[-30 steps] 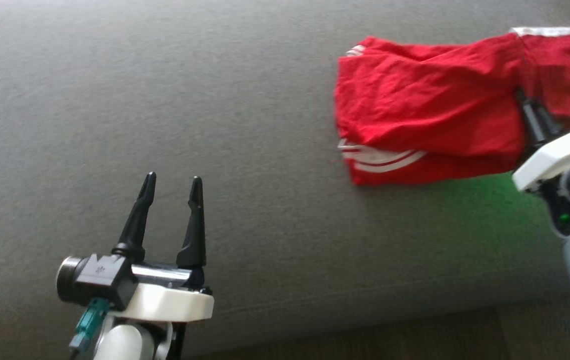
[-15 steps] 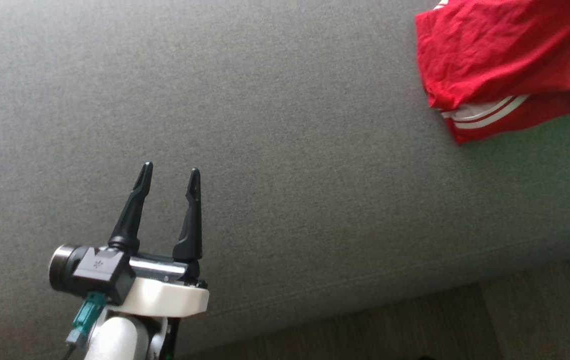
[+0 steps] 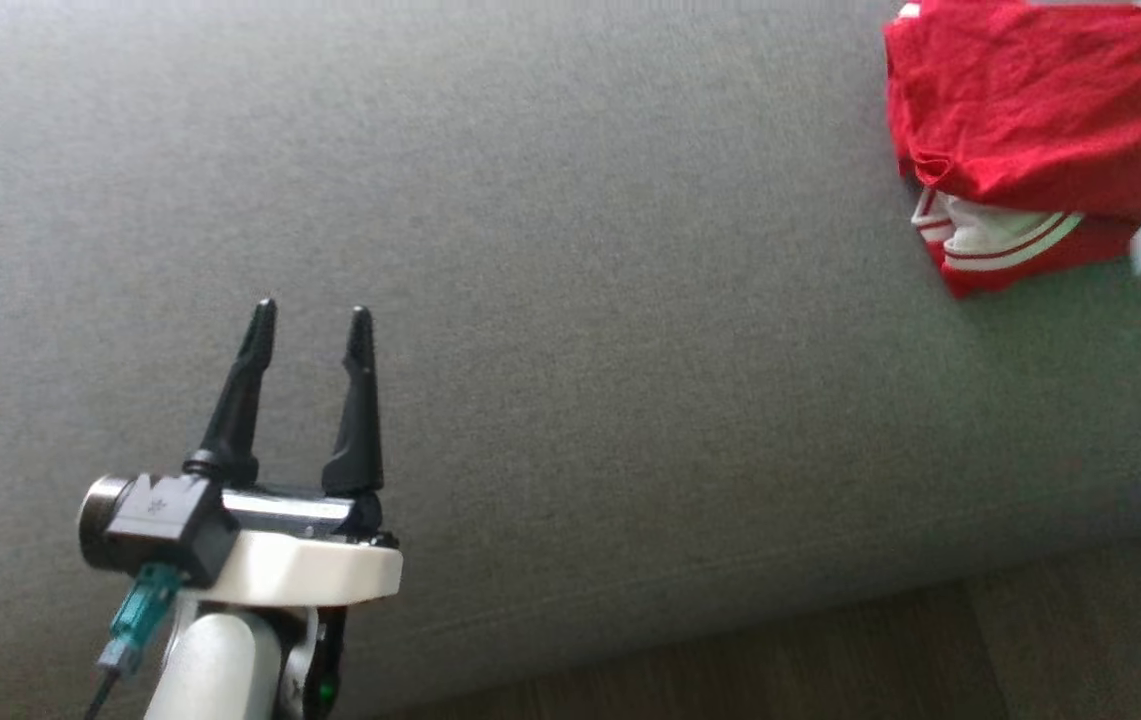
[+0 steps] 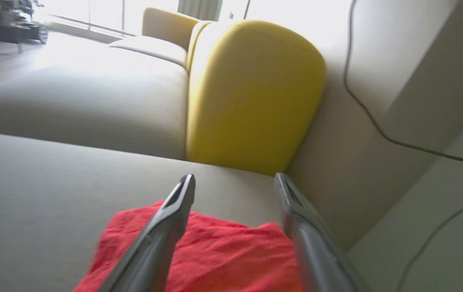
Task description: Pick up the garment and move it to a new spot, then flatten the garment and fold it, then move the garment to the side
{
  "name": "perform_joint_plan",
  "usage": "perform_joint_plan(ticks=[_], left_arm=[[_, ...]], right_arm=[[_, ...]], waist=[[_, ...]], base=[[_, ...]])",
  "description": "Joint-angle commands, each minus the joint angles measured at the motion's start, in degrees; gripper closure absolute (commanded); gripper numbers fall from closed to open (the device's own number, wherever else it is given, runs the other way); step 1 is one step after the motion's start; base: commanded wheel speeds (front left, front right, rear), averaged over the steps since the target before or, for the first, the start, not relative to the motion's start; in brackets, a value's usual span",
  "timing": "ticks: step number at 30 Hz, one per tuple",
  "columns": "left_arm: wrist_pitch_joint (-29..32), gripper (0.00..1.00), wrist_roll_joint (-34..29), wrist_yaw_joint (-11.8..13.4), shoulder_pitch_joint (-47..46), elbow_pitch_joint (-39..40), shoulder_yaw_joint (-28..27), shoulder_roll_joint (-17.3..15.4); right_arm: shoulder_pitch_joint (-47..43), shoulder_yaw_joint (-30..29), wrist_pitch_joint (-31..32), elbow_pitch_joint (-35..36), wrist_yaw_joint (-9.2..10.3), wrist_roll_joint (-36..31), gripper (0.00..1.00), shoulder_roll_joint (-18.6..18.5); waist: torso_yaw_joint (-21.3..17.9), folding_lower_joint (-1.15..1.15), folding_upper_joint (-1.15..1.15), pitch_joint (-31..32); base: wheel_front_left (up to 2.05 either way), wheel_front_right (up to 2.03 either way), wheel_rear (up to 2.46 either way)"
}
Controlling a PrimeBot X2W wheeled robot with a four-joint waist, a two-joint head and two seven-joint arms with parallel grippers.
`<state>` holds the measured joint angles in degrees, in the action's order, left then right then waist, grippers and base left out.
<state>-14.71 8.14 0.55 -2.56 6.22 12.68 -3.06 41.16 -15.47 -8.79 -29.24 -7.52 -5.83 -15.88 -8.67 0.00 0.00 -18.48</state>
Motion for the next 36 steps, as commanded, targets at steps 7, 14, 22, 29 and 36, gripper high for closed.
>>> perform_joint_plan(ticks=[7,14,22,29,36], left_arm=[[-0.29,0.0,3.37,3.32,0.3,2.09,-1.32,0.18],[-0.29,0.0,4.07,6.3,2.53,-0.72,-1.75,0.18],[-0.29,0.0,4.59,7.22,5.17,-2.55,-3.13,0.18],[-0.29,0.0,3.47,6.04,8.01,-4.48,-3.85,0.18],[-0.29,0.0,3.74,5.28,9.25,-5.64,-5.08,0.18]], right_arm=[[-13.82,7.95,-3.75,7.25,0.03,4.53,0.0,7.19],[-23.41,12.35,-6.05,12.58,0.03,5.74,0.0,11.75],[-32.1,12.72,-6.19,22.27,0.03,9.4,0.0,12.97],[-38.54,12.79,-6.19,24.36,0.03,10.73,0.0,12.99],[-41.3,13.29,-6.2,24.75,0.03,11.49,0.0,13.0]], waist=[[5.01,0.0,0.0,6.49],[8.48,0.0,0.0,10.89],[12.03,0.0,0.0,15.98],[12.82,0.0,0.0,19.24],[12.08,0.0,0.0,20.67]], base=[[0.0,0.0,0.0],[0.0,0.0,0.0],[0.0,0.0,0.0],[0.0,0.0,0.0],[0.0,0.0,0.0]])
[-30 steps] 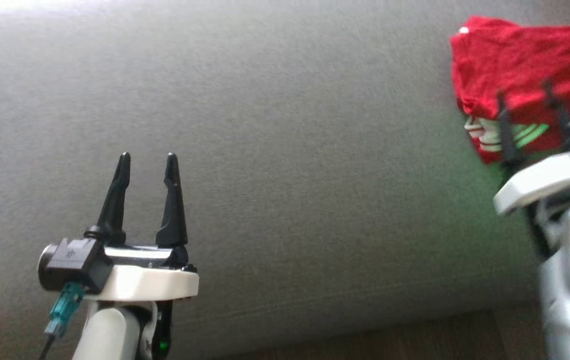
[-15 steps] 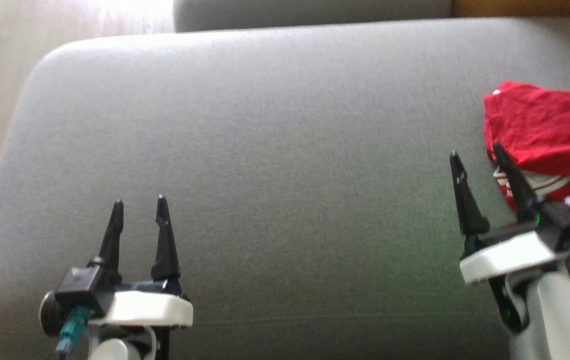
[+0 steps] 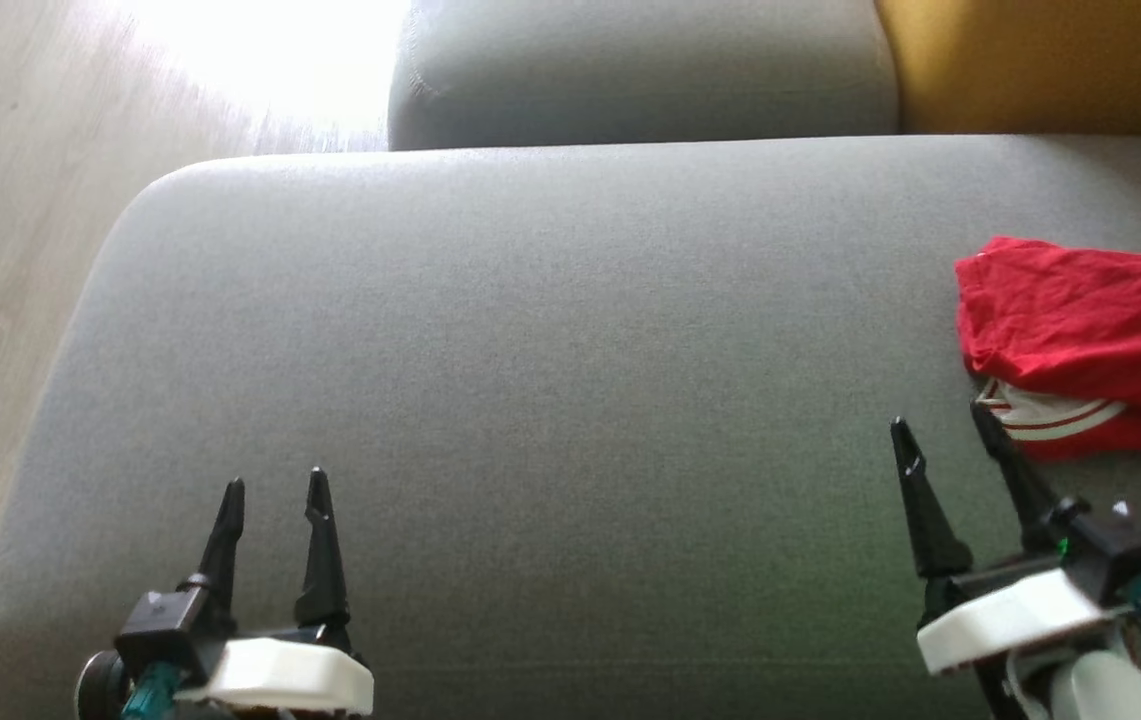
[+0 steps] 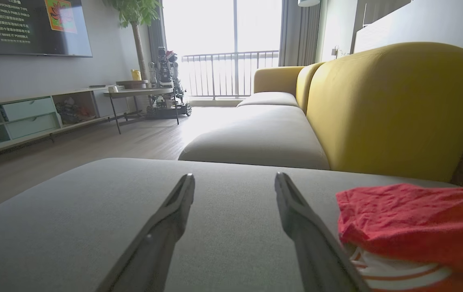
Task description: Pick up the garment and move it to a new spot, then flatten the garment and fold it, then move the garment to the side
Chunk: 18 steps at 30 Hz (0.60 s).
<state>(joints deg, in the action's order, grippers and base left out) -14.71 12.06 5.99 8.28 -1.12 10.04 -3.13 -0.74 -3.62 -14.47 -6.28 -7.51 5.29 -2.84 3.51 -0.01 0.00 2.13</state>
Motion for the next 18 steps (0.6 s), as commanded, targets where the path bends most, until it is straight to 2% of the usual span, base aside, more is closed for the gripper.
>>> perform_joint_plan(ticks=[1,4,5,10,18], left_arm=[[-0.29,0.0,-0.16,-0.25,-1.63,1.63,-2.48,0.25],[-0.29,0.0,-0.19,-0.46,-1.77,1.6,-2.59,0.25],[0.0,1.0,0.04,-0.51,-0.02,-0.16,-0.05,0.0],[0.15,1.0,0.76,-0.53,1.51,-4.63,0.42,0.0],[1.0,1.0,5.61,-1.18,0.71,-4.92,-0.14,-0.32]], right_arm=[[0.44,1.56,-0.52,1.81,0.02,0.41,0.0,-0.05],[0.11,1.69,-0.52,1.99,0.02,0.46,0.0,-0.04],[-1.81,0.2,0.0,0.0,0.0,0.0,1.0,0.16],[-3.64,0.23,0.31,-4.76,0.0,0.69,1.0,0.61],[-3.04,0.04,1.5,-4.94,0.0,5.54,1.0,0.57]], waist=[[-0.21,0.01,0.0,0.14],[-0.41,0.01,0.0,0.2],[-0.43,0.01,0.0,0.22],[-0.48,0.01,0.0,0.22],[-0.66,0.01,0.0,0.07]], base=[[0.0,0.0,0.0],[0.0,0.0,0.0],[0.0,0.0,0.0],[0.0,0.0,0.0],[0.0,0.0,0.0]])
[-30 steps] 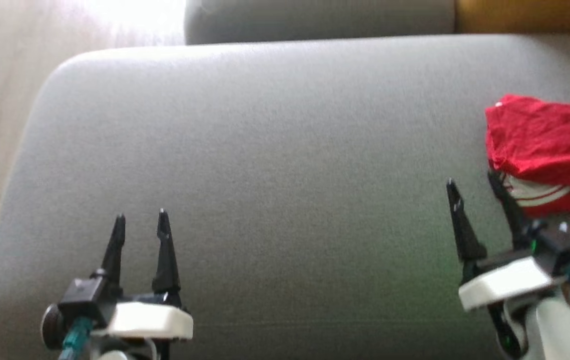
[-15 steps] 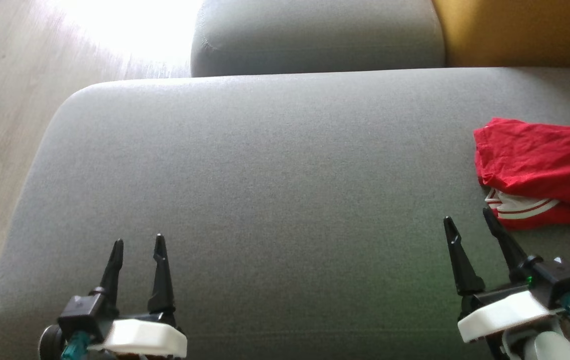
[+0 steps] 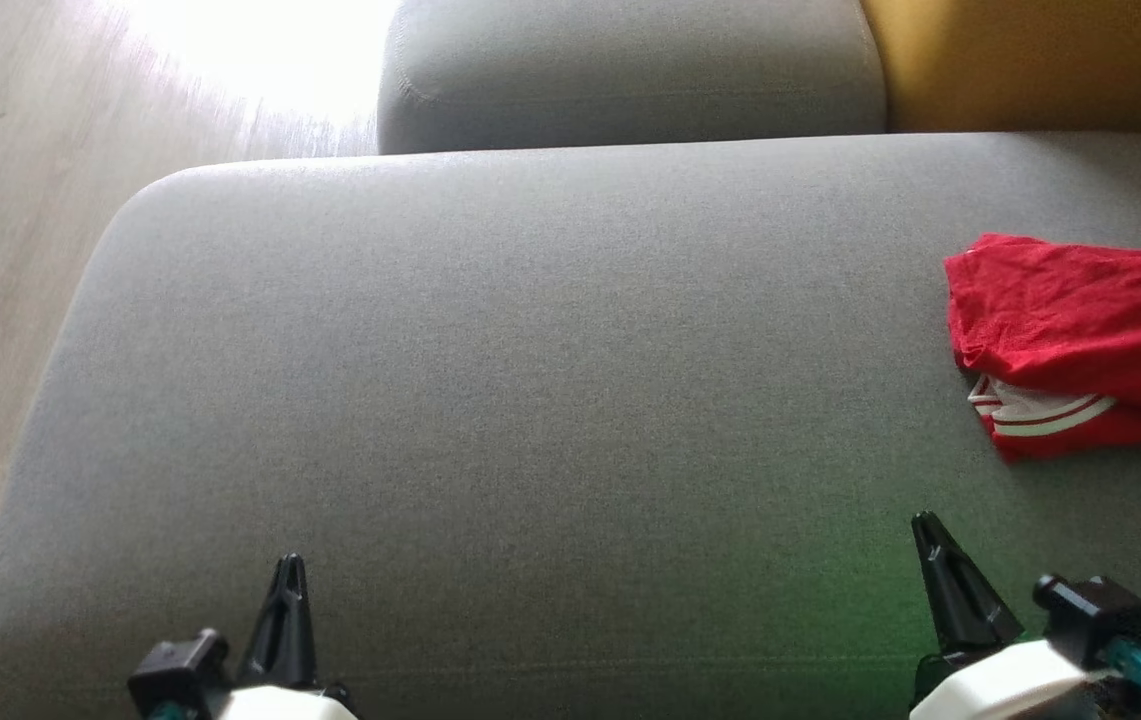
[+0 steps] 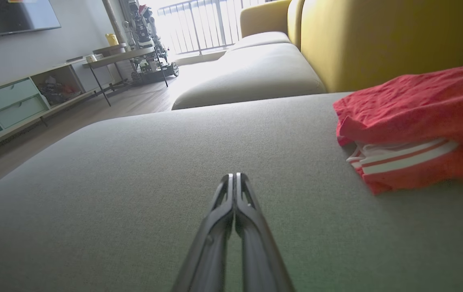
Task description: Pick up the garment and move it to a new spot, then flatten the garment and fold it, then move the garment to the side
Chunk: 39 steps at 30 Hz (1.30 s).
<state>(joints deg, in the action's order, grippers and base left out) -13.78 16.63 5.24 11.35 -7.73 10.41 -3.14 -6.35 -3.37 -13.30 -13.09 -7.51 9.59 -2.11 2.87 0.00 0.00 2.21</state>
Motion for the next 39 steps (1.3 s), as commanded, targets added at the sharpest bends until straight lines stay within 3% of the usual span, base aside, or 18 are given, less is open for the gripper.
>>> perform_joint_plan(ticks=[1,39], left_arm=[[0.2,1.0,1.73,-0.53,-2.49,1.6,-0.59,-0.34],[5.3,1.0,26.64,-4.5,-7.31,-1.07,-4.15,-1.34]], right_arm=[[2.65,-0.24,0.48,1.86,0.0,1.95,1.0,-0.16],[5.77,-1.16,6.62,1.0,0.01,27.65,1.0,-0.35]], waist=[[-0.03,0.0,0.0,-0.03],[-0.93,0.0,0.0,-0.78]], base=[[0.0,0.0,0.0],[0.0,0.0,0.0]])
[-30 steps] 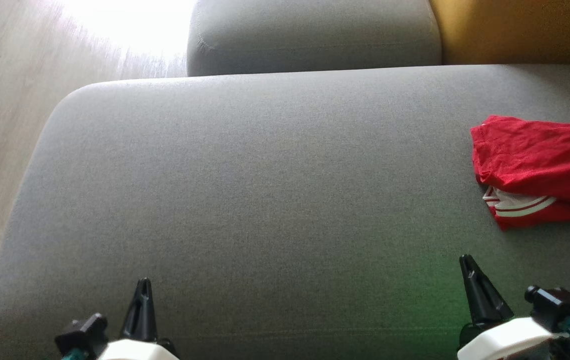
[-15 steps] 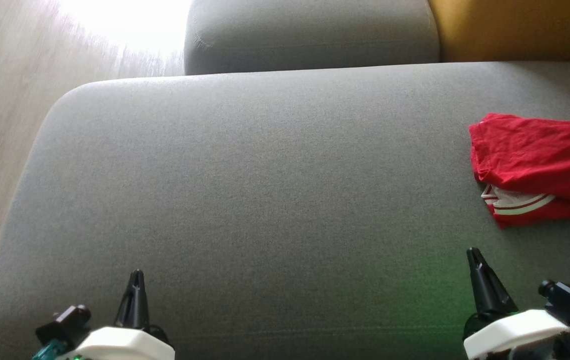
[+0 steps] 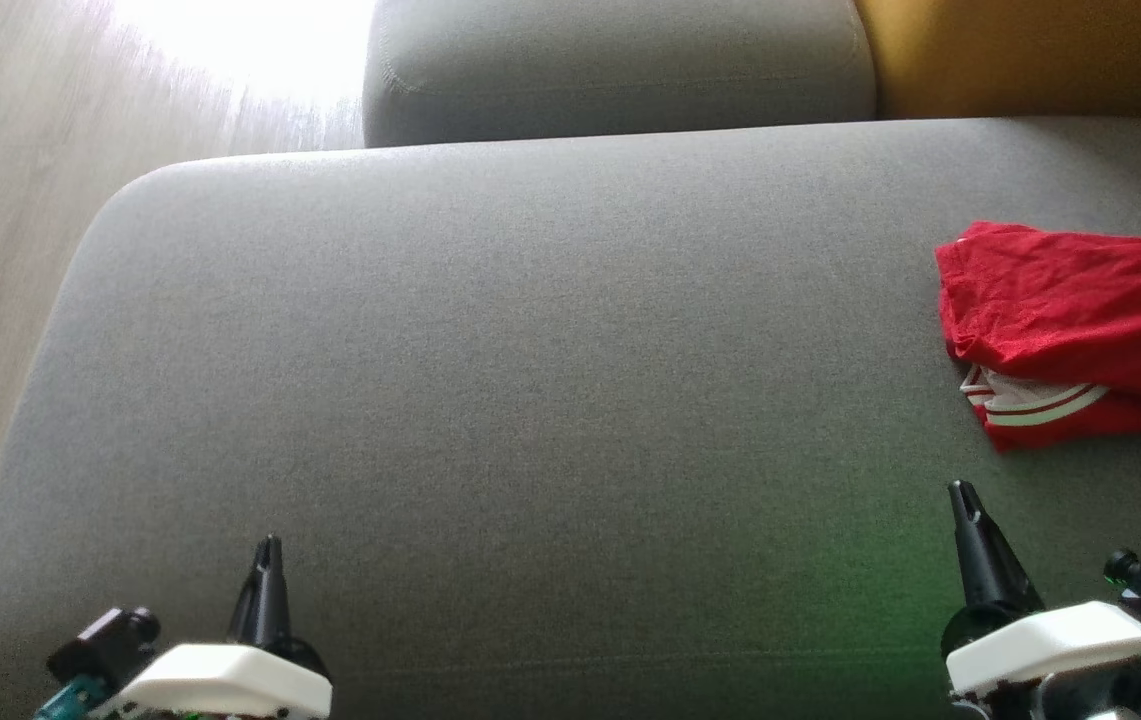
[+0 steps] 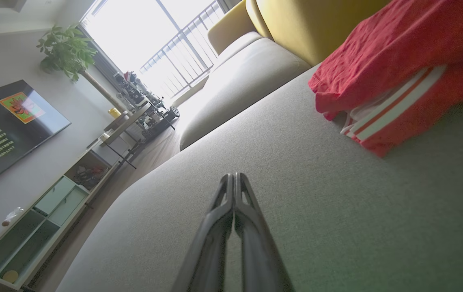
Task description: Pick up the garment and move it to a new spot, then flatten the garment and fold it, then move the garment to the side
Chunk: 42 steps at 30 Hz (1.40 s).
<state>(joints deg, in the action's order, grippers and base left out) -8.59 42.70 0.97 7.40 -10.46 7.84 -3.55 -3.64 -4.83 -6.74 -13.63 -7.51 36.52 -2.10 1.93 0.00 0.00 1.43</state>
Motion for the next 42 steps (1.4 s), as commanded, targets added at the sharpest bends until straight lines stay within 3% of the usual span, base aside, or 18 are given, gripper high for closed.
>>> perform_joint_plan(ticks=[1,42], left_arm=[[0.25,1.0,1.23,-0.34,-3.49,1.6,-1.69,-0.94],[6.83,1.0,27.82,-4.6,-8.66,-1.03,-6.84,-1.17]], right_arm=[[3.15,0.28,0.23,1.51,0.01,1.4,1.0,-0.37],[6.65,-0.76,7.06,0.51,0.01,29.89,1.0,-0.58]], waist=[[-0.02,0.0,0.0,-0.01],[-1.02,0.0,0.0,-0.85]], base=[[0.0,0.0,0.0],[0.0,0.0,0.0]])
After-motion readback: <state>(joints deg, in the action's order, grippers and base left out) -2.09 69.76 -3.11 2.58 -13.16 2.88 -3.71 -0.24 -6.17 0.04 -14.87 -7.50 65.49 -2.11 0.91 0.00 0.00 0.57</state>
